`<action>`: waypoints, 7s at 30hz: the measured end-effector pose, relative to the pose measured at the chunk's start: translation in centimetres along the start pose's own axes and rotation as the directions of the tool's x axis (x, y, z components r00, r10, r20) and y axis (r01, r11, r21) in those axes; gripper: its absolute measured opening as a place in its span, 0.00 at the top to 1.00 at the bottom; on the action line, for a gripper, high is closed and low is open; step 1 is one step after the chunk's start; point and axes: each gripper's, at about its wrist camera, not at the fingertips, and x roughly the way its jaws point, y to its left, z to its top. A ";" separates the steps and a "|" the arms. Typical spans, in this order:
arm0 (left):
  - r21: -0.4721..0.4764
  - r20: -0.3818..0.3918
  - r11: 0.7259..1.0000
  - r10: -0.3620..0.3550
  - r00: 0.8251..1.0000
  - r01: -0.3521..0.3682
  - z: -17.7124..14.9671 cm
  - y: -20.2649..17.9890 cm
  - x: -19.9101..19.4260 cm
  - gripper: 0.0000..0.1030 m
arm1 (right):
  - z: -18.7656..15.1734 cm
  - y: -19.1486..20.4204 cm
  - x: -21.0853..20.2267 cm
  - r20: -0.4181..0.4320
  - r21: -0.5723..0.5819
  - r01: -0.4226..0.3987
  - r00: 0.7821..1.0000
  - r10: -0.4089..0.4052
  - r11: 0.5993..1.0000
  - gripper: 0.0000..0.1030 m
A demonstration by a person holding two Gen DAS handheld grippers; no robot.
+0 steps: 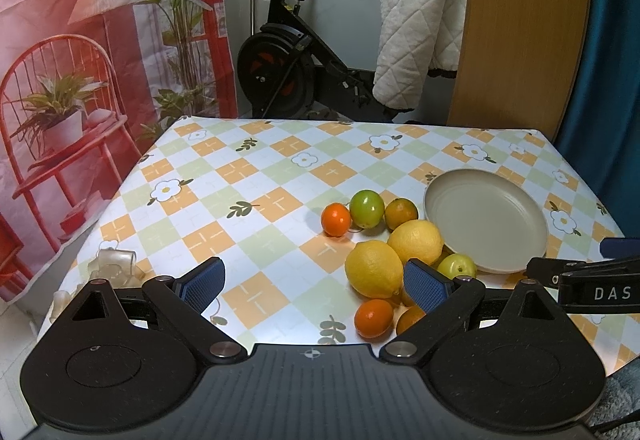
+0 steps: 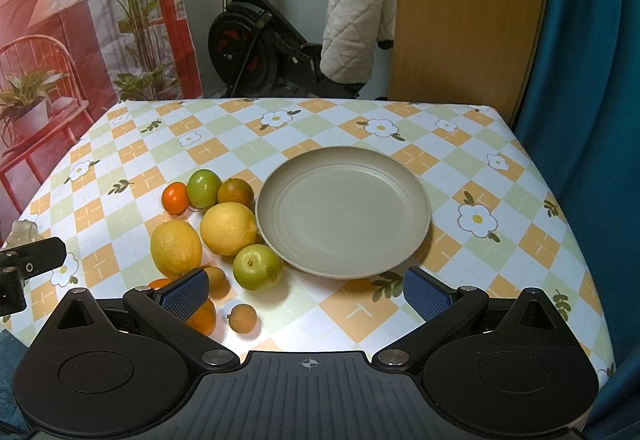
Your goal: Organize fruits
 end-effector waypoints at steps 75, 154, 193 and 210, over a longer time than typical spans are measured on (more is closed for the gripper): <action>0.030 0.014 0.993 -0.114 0.993 0.114 -6.1 0.6 6.0 0.19 | -6.8 3.1 5.5 0.056 -0.173 -0.151 0.985 0.163 0.973 0.34; 0.265 -0.215 0.909 -0.269 0.939 0.321 -3.5 -6.9 13.6 0.76 | -7.6 -3.1 8.7 0.083 0.011 -0.236 0.969 0.235 0.972 0.77; 0.408 -0.260 0.860 -0.211 0.942 0.305 -3.2 -8.4 14.4 0.72 | -7.6 -3.2 8.7 0.083 0.014 -0.236 0.969 0.234 0.972 0.77; 0.438 -0.287 0.840 -0.208 0.935 0.321 -3.6 -8.7 14.6 0.66 | -7.5 -3.3 8.7 0.082 0.016 -0.237 0.969 0.235 0.971 0.77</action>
